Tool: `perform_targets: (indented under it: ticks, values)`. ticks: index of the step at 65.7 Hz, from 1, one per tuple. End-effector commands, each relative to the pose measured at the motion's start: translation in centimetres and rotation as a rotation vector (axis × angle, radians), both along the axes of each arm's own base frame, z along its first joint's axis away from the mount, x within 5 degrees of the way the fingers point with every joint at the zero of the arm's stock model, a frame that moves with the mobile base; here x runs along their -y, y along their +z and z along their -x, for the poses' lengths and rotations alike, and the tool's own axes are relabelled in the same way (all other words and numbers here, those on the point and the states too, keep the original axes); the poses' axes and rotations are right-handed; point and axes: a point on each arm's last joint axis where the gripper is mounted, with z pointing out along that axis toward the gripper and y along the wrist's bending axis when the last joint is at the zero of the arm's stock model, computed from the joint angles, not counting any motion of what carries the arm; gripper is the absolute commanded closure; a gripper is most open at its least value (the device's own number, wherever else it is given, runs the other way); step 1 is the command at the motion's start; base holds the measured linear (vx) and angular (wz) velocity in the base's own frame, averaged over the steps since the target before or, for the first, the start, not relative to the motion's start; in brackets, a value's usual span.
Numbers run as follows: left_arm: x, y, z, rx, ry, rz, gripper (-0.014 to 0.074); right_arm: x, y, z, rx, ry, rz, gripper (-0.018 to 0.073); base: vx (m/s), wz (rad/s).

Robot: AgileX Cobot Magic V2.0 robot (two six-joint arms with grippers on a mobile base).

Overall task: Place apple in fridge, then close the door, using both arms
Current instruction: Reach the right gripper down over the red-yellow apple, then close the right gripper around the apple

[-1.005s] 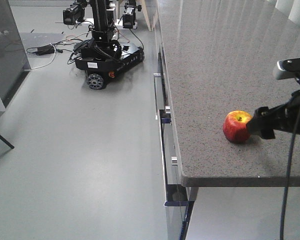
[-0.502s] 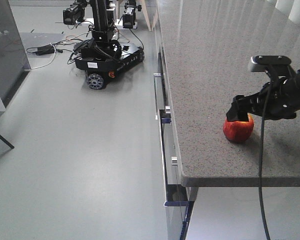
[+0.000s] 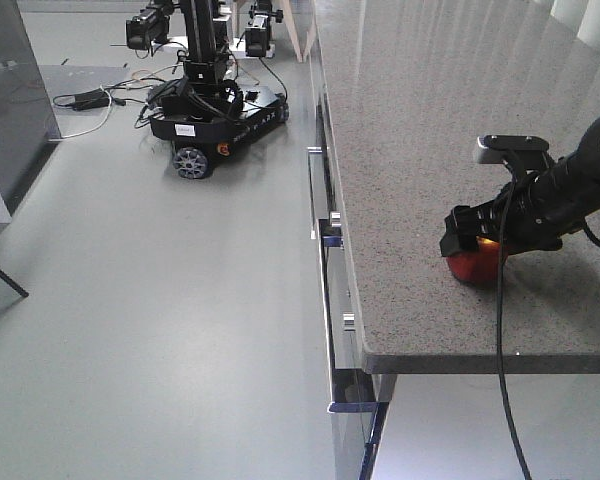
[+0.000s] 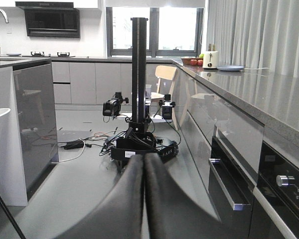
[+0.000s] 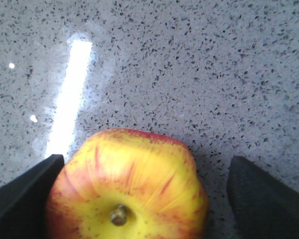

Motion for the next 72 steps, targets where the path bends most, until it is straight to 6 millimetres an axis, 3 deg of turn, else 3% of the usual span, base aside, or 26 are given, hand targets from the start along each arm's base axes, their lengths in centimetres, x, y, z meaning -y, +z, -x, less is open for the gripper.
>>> perform_targets:
  ticks: [1,22,47,60,72]
  values:
    - [0.0,-0.3,0.1,0.06,-0.004,0.009,0.0602,-0.1,2.9,-0.1,0.1,-0.002,-0.006,-0.0002,0.0,0.0]
    - [0.0,-0.3,0.1,0.06,-0.004,0.009,0.0602,0.0,2.9,0.0,0.09,0.003,-0.002,0.0234,0.0,0.0]
    - [0.0,-0.3,0.1,0.06,-0.004,0.009,0.0602,-0.1,3.2,0.5,0.06,0.015,-0.004,0.0378,0.0,0.0]
    - [0.0,-0.3,0.1,0.06,-0.004,0.009,0.0602,-1.4,7.0,2.3,0.124,0.004,0.002,0.038,0.0,0.0]
    - [0.0,-0.3,0.1,0.06,-0.004,0.009,0.0602,-4.6,11.0,5.2,0.212,0.07,0.067,0.0379,0.0,0.0]
